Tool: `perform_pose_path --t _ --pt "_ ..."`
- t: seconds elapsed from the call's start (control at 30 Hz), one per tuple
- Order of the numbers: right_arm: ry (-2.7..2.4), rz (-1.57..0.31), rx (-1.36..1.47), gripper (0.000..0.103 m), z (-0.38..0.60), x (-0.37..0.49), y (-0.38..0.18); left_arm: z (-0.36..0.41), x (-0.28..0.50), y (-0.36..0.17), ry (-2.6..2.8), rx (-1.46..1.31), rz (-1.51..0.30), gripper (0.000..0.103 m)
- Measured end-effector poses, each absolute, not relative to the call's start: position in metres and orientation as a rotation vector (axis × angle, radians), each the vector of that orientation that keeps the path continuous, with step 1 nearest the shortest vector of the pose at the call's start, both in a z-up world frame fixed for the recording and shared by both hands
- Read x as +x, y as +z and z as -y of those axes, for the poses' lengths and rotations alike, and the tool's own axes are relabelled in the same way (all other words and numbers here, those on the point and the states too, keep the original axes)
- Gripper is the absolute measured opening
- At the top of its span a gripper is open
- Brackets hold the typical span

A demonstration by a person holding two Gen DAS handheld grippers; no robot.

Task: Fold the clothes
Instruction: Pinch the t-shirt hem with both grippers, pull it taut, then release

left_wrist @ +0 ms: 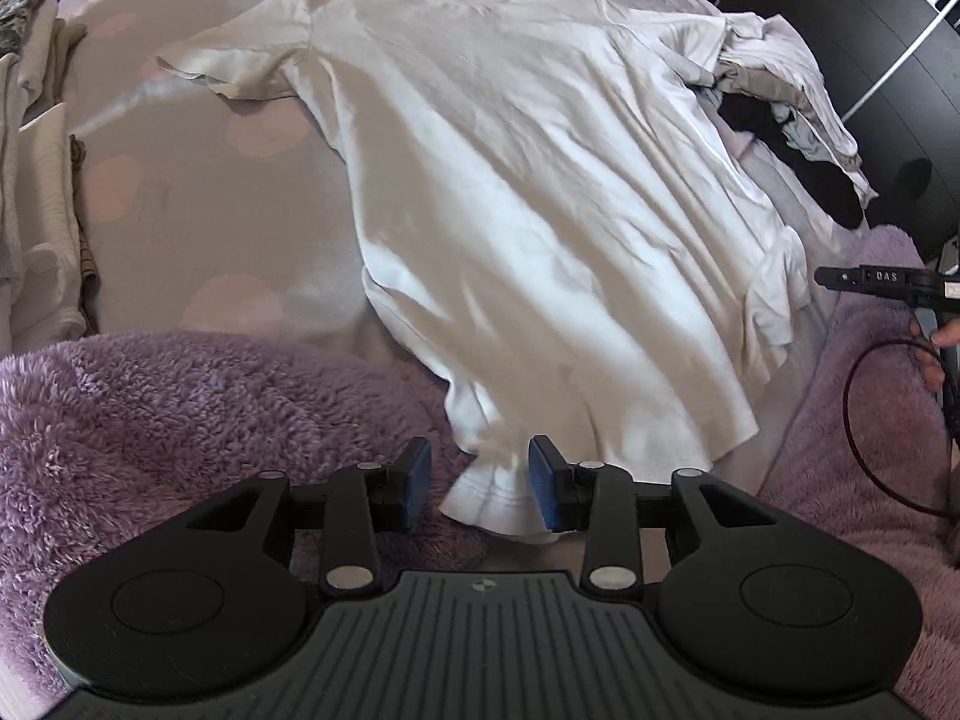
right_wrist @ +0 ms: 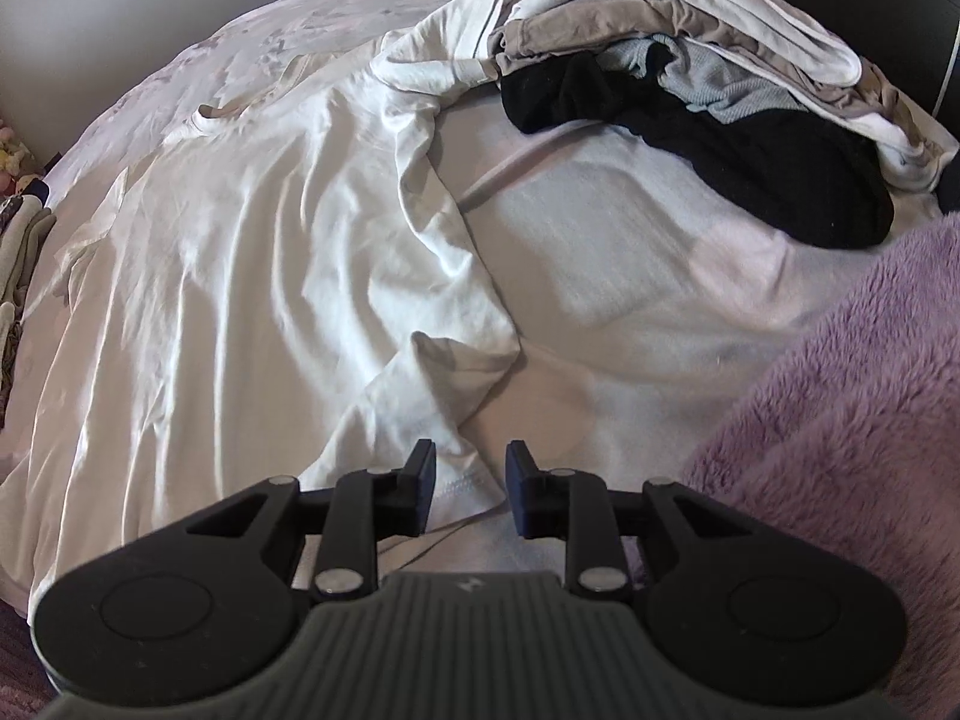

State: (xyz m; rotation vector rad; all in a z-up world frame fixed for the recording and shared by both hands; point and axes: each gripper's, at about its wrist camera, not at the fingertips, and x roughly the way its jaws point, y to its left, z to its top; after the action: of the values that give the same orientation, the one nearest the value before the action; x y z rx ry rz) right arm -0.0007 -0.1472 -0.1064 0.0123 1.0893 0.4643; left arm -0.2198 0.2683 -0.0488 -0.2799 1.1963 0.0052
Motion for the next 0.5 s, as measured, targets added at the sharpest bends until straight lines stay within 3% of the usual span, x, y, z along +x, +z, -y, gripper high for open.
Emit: perform_pose_path --t 0.17,0.23,0.33,0.5 --pt "0.478 -1.065 0.044 0.031 0.154 0.0 -0.102 -0.255 -0.216 -0.054 0.007 -0.186 -1.227 0.04" --pt "0.487 -1.065 0.042 0.031 0.156 0.0 -0.101 -0.253 -0.216 -0.057 -0.006 -0.171 -1.244 0.031" --pt "0.513 -1.063 0.003 0.031 0.156 0.0 -0.099 -0.25 -0.214 -0.062 -0.036 -0.151 -1.266 0.008" --pt "0.589 -1.107 -0.138 0.031 0.15 0.005 -0.103 -0.247 -0.214 -0.056 -0.056 -0.149 -1.249 0.003"
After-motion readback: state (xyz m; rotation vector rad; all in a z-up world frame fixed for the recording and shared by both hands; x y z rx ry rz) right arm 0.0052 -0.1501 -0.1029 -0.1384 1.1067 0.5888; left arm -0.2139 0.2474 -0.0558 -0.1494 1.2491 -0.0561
